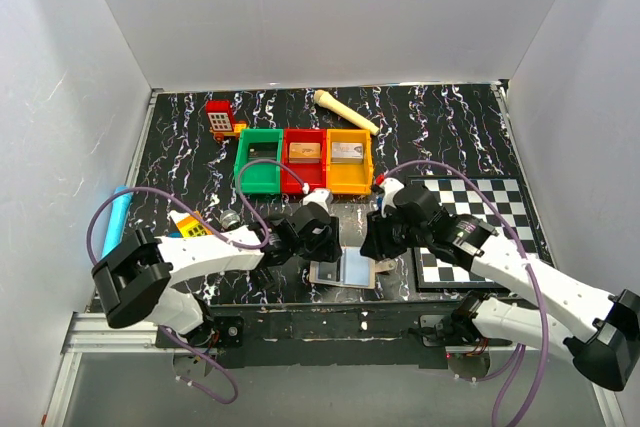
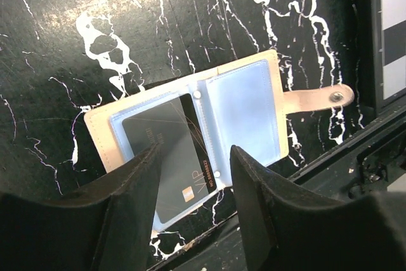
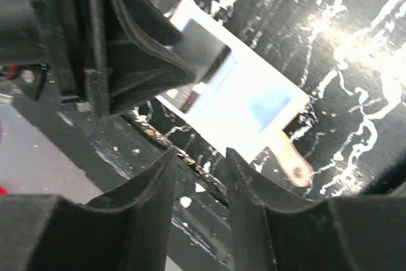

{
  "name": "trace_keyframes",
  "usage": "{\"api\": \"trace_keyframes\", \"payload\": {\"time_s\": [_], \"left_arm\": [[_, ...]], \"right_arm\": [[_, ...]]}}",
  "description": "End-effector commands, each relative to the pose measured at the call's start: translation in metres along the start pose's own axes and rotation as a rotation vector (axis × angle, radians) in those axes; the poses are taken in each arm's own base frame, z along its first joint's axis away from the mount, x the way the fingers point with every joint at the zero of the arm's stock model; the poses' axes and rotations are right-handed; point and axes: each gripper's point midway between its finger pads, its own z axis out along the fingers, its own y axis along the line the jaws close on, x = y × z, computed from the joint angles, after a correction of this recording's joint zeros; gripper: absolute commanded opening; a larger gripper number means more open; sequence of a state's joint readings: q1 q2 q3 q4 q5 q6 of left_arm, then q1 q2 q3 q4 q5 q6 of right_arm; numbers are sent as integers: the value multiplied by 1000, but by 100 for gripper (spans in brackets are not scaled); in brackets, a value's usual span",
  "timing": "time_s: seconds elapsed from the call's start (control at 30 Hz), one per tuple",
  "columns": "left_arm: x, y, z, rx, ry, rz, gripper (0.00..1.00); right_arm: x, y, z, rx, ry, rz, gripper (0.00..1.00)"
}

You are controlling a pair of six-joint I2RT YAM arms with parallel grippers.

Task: Take the credit cards out of the card holder
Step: Remove the credit card from the card holder.

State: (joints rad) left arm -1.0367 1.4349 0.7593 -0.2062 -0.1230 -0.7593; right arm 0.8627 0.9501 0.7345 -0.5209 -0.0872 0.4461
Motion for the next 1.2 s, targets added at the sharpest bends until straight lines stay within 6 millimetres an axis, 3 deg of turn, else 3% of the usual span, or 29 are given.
{"api": "trace_keyframes", "payload": {"time_s": [0.0, 0.17, 0.53, 0.73, 0.93, 1.03, 1.17], "left_arm": [[-11, -4, -15, 30, -64, -24, 47], [-2, 8, -15, 18, -53, -69, 45], [15, 27, -7, 17, 5, -167, 35], [14, 32, -7, 10, 6, -182, 33], [-9, 27, -26, 23, -77, -154, 34], [-19, 22, -36, 58, -123, -140, 35], [-27, 9, -41, 166, -190, -111, 37]], "right_arm": [[-29, 33, -7, -136, -61, 11, 40], [-18, 42, 20, -213, -3, 74, 34], [29, 10, 71, -140, 115, 189, 26], [44, -7, 80, -99, 147, 231, 26], [59, -19, 89, -62, 195, 251, 25], [55, -20, 88, -60, 176, 252, 25], [35, -12, 79, -88, 99, 230, 28]]}}
